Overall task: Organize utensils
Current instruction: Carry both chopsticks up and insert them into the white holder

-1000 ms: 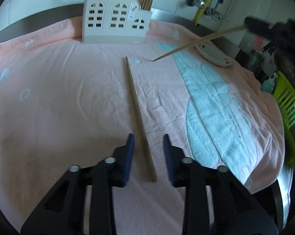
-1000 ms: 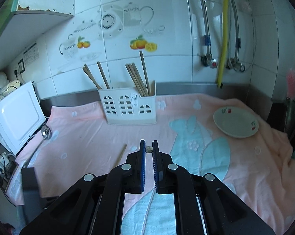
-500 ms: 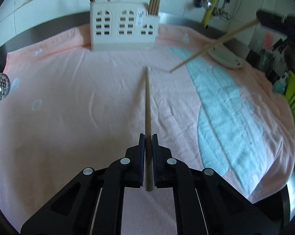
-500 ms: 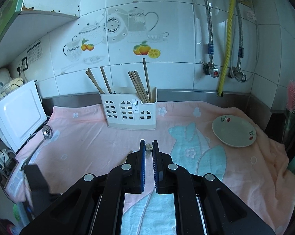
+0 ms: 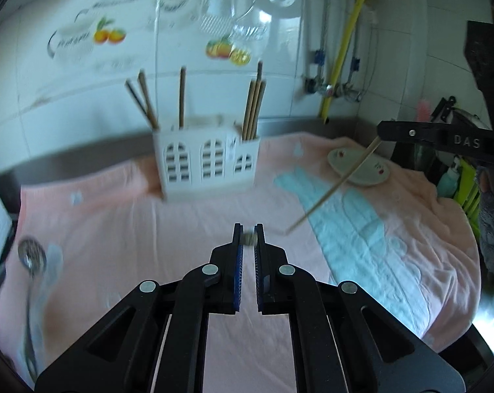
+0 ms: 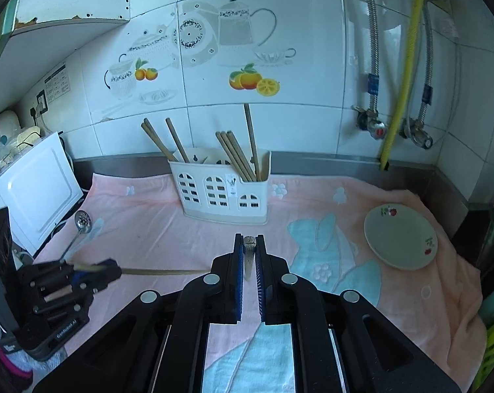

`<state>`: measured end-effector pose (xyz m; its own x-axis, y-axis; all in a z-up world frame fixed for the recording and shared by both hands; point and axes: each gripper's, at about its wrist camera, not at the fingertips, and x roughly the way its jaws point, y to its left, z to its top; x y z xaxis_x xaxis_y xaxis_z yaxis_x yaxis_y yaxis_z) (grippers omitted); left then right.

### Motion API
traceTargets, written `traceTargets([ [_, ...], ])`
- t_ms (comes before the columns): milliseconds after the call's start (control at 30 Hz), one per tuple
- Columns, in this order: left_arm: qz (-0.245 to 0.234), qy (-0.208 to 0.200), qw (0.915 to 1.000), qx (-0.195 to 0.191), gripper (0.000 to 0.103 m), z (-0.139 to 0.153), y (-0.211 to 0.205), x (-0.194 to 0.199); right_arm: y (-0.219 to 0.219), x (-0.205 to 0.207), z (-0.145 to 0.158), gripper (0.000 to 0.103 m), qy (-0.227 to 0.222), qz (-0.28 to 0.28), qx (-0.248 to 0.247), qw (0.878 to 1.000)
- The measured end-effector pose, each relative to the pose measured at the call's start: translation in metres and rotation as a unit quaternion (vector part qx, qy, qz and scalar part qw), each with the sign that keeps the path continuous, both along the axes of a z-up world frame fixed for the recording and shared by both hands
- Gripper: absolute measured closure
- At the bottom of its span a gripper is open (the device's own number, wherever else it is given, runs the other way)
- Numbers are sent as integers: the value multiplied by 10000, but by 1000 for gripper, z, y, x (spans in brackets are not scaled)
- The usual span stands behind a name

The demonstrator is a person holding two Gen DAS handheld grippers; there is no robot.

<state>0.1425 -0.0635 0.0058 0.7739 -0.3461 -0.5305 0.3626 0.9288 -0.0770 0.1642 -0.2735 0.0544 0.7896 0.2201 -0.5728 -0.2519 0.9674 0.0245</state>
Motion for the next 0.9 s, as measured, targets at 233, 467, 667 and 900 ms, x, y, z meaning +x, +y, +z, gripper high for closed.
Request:
traceTargets([
  [233, -152, 109, 9998, 18, 98, 19, 4, 30, 4, 32, 25, 96, 78, 85, -116, 9999],
  [467, -183, -226, 9994, 190, 98, 56, 0, 56, 4, 82, 63, 96, -119, -98, -93, 9998],
  [667, -115, -666, 9977, 102, 98, 107, 5, 79, 6, 123, 96, 96, -503, -295, 58, 9983],
  [900, 84, -1259, 9920, -34, 98, 159, 12, 109, 13, 161, 114, 96, -824, -459, 245, 9952],
])
